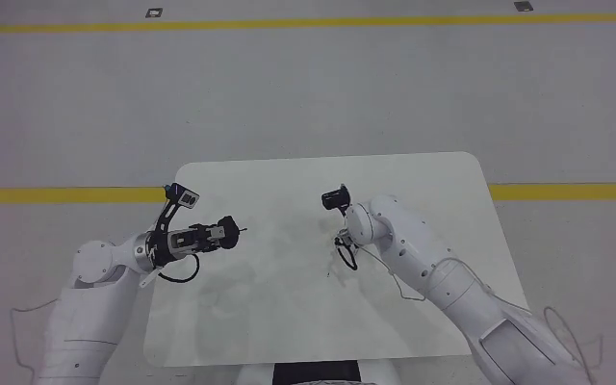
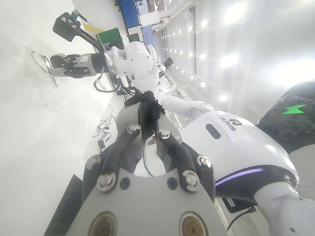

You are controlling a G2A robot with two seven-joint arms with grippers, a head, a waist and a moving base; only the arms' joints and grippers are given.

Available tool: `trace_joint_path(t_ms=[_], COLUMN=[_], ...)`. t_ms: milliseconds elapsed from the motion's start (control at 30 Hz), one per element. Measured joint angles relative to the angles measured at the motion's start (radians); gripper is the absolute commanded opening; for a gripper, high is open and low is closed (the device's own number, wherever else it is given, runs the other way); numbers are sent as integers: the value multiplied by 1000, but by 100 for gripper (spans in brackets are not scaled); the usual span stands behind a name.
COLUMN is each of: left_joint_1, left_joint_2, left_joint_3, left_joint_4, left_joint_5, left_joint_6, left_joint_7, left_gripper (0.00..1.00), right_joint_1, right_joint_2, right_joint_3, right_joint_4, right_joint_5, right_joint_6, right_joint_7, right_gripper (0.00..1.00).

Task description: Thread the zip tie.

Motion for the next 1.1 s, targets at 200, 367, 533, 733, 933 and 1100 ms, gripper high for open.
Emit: trace_joint_path(t_ms=[200,367,533,733,933,1100], left_joint_1=[0,0,0,0,0,0], left_joint_2=[0,0,0,0,0,0], left_joint_3=[0,0,0,0,0,0], left_joint_4=[0,0,0,0,0,0], left_joint_5=[0,0,0,0,0,0], left_joint_6=[0,0,0,0,0,0], left_joint_7=[0,0,0,0,0,0], left_gripper=[0,0,0,0,0,0], right_joint_1=[0,-5,-15,-27,-28,-24], right_joint_2=[-18,-35,-54,-76,-94,-107], right_joint_3=[1,12,30,50,58,58], right_joint_4=[28,53,72,94,126,150], right_joint_5=[-24,-61,-108,-145,-157,-160], right_joint_6=[0,0,0,0,0,0], right_joint_7=[-11,-20,-24,-23,-27,-33], right_gripper=[11,9,12,11,12,14])
